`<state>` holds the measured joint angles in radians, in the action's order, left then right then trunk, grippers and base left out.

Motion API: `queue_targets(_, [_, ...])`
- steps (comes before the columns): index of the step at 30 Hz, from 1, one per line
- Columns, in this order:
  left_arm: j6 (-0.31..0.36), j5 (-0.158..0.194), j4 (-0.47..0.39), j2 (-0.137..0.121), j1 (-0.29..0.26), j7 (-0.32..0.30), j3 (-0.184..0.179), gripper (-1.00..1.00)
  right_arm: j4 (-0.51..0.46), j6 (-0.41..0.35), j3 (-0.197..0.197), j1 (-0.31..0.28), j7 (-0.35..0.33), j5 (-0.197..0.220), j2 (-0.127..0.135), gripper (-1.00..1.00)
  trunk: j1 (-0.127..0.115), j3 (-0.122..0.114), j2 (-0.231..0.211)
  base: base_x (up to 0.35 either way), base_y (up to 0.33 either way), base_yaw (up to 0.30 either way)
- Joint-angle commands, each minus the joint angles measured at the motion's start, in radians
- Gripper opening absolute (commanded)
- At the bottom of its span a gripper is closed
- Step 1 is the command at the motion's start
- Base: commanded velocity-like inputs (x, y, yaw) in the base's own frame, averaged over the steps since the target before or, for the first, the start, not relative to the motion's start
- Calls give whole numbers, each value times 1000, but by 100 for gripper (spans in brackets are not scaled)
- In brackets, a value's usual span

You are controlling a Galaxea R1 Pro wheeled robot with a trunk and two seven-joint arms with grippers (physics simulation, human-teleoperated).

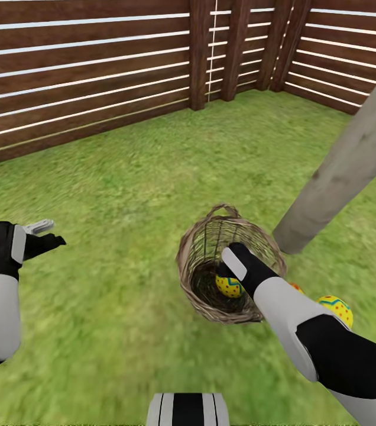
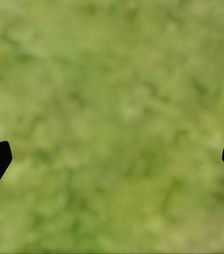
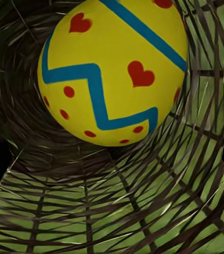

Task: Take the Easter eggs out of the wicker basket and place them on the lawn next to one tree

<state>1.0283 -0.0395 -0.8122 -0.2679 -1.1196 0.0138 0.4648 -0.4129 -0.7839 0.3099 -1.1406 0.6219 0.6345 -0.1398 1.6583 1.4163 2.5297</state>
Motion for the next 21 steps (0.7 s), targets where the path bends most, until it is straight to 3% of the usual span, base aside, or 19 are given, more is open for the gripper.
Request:
queue_targets(1, [4, -2, 8, -7, -9, -1, 2, 100, -1, -3, 8, -1, 9, 10, 1, 100, 0, 5, 1, 0, 0, 0])
queue_targets(8, [1, 0, 22, -11, -22, -4, 12, 100, -1, -3, 8, -1, 9, 10, 2, 100, 1, 9, 1, 0, 0, 0])
queue_targets(15, [-3, -1, 41, 19, -23, -3, 75, 100, -1, -3, 9, -1, 9, 10, 2, 100, 1, 9, 1, 0, 0, 0])
queue_targets(21, [-3, -5, 48, 27, -23, -3, 89, 100, -1, -3, 9, -1, 10, 10, 2, 100, 1, 9, 1, 0, 0, 0])
